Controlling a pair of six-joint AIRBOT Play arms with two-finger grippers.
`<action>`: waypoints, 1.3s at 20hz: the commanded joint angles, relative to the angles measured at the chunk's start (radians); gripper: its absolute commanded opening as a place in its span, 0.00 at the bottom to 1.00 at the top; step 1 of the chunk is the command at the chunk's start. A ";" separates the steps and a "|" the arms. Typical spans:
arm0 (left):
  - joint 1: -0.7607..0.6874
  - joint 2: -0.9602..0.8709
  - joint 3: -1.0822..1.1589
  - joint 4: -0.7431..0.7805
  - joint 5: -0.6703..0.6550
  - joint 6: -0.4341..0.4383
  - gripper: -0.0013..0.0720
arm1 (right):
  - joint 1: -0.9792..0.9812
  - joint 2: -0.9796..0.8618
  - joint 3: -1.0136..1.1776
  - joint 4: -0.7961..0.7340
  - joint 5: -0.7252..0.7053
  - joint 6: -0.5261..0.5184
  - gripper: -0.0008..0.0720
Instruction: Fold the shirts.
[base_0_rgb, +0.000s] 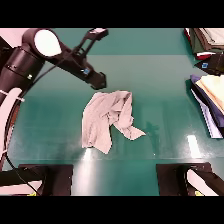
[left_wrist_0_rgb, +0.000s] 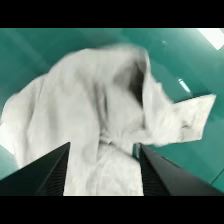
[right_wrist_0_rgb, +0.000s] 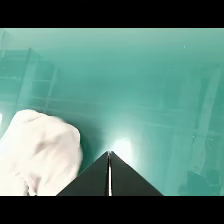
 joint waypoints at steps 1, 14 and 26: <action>0.146 -0.013 -0.023 0.012 -0.207 -0.046 0.70 | 0.001 0.000 0.000 0.000 0.000 0.000 0.03; 0.246 0.353 -1.083 -0.274 0.163 -0.009 0.70 | 0.001 0.000 0.000 0.000 -0.003 0.000 0.03; 0.246 0.351 -1.200 -0.397 0.316 0.031 0.70 | 0.001 0.000 0.000 0.000 0.005 0.000 0.03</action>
